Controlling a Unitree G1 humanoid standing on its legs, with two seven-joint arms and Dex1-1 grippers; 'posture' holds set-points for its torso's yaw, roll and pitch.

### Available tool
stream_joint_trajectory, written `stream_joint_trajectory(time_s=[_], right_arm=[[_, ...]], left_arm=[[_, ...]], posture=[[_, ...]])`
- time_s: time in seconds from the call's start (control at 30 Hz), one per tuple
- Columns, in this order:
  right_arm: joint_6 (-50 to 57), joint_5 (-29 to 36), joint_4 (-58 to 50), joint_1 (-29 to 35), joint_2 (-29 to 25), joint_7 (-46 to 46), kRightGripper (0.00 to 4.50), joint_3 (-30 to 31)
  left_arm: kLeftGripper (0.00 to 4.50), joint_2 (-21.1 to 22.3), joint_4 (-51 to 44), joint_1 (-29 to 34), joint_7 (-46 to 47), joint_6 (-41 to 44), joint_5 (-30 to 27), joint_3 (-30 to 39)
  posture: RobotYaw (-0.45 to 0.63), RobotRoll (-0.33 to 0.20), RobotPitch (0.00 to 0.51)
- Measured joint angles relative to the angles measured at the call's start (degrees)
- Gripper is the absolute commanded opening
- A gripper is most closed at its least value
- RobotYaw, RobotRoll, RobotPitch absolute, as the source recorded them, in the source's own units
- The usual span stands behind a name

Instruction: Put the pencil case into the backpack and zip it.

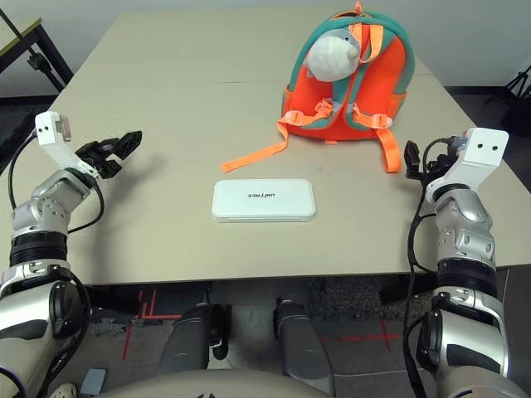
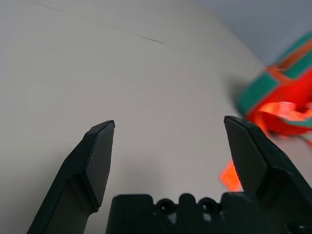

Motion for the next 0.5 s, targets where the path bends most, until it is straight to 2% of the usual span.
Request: stream_joint_trajectory(time_s=[0.27, 0.37, 0.5], right_arm=[[-0.1, -1.3, -1.7, 0.5, 0.0, 2.3, 4.47, 0.7], [-0.1, -2.0, -3.0, 1.1, 0.0, 2.9, 4.47, 1.2], [-0.1, -2.3, -4.1, 2.0, 0.0, 3.5, 4.47, 1.9]], left_arm=[[4.5, 2.0, -3.9, -0.8, 0.3, 32.0, -13.6, 2.3], [4.5, 2.2, -3.9, -0.9, -0.3, 38.9, -15.7, 2.1], [4.5, 2.7, -0.8, -2.1, -1.3, 43.0, -15.7, 0.6]], posture=[[-0.13, 0.0, 0.103], [-0.13, 0.0, 0.1], [-0.14, 0.0, 0.097]])
